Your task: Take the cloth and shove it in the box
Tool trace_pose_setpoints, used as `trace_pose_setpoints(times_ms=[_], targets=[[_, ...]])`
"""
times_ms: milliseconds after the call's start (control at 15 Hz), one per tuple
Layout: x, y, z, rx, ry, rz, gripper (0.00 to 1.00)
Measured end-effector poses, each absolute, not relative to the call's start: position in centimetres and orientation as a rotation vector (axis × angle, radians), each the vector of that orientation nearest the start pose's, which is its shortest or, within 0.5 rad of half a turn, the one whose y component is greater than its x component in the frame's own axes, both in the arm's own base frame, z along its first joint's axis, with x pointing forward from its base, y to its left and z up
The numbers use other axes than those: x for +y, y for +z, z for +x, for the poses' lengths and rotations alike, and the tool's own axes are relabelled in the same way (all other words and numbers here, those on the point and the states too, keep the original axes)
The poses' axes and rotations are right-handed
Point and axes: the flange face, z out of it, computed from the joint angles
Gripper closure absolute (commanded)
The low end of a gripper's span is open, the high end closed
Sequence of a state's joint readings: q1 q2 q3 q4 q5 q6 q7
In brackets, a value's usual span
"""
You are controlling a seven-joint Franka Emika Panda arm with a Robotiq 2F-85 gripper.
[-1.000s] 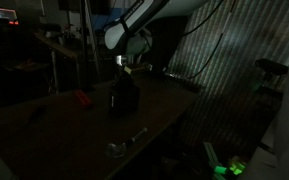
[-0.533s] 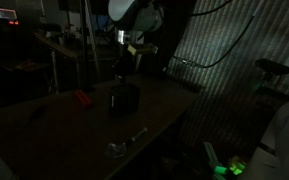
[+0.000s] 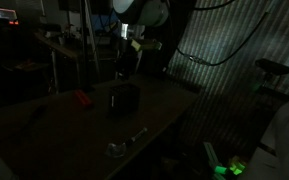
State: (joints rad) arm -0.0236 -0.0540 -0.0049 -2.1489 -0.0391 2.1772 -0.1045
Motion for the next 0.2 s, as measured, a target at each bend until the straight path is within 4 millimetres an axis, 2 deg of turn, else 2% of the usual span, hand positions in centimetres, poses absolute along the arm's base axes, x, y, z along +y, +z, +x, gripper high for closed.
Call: trace_pose_setpoints(times_ms=[200], targets=[[-1.68,43.18,53.58,-0.154,-0.124,-3.173,0.73]])
